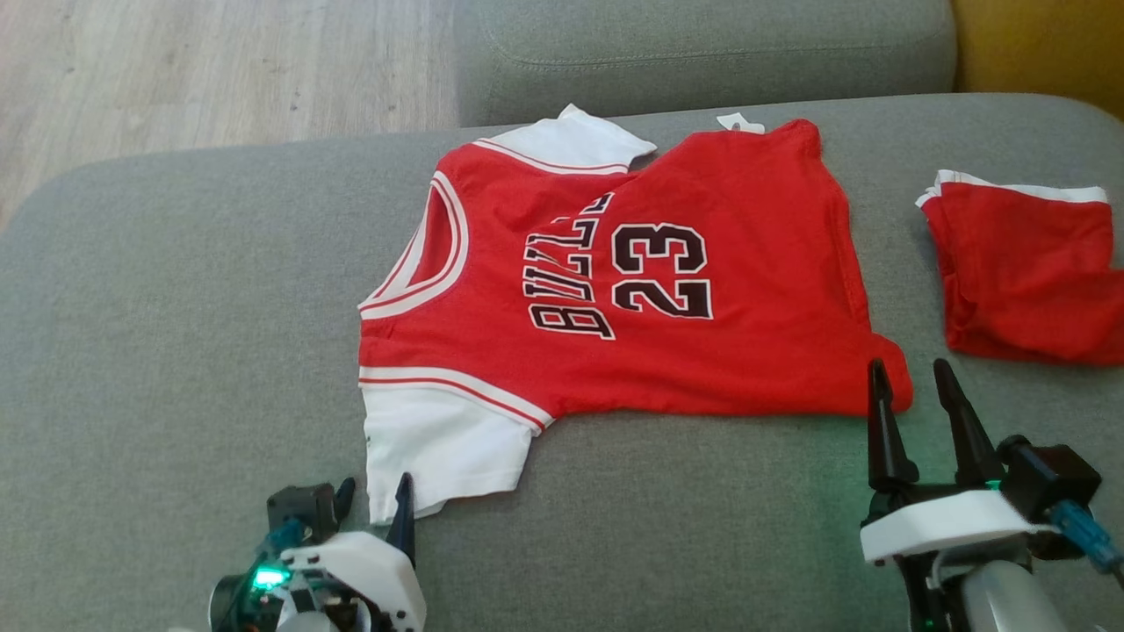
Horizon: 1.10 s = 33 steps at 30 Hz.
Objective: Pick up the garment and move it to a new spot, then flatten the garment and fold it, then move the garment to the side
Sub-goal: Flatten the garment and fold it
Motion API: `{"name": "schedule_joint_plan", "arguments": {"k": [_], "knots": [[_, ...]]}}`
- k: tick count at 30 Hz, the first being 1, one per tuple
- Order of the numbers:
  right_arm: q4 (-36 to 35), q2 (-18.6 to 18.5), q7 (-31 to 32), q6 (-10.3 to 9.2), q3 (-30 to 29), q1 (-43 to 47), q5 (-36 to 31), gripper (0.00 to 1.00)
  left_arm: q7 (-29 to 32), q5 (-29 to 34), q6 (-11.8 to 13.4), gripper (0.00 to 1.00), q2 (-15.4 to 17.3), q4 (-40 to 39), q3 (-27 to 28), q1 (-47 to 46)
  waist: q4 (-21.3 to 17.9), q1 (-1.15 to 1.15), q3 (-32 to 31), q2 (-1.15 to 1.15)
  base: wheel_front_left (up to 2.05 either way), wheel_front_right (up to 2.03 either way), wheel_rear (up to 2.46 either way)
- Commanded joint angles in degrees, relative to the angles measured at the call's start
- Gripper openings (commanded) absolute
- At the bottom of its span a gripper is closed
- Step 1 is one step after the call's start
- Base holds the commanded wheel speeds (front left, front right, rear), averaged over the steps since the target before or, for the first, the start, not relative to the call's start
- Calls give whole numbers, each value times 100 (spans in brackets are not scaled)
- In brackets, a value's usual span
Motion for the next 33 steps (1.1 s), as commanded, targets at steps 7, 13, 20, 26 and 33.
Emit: {"name": "schedule_joint_plan", "arguments": {"k": [7,13,20,26,33], "knots": [[-139,-31,-77,-4,117,-343,69,100,436,-80,-32,0,94,48,25,-172,-14,0,6,0,0,0,0],[-45,-31,-77,-4,95,-373,50,100,32,-173,32,0,121,-288,167,-219,29,0,1,0,0,0,0],[577,-31,-77,-4,-57,-509,-107,100,-1256,-283,30,0,106,-911,433,-275,134,0,-74,0,0,0,0],[1489,-31,-41,-4,-199,-724,-316,100,-1556,-278,-57,0,90,-1210,431,-221,218,0,-100,0,0,0,0],[2779,-31,71,-4,-515,-1280,-385,100,-1611,-260,-127,0,69,-1295,298,-170,295,0,-98,0,0,0,0]]}}
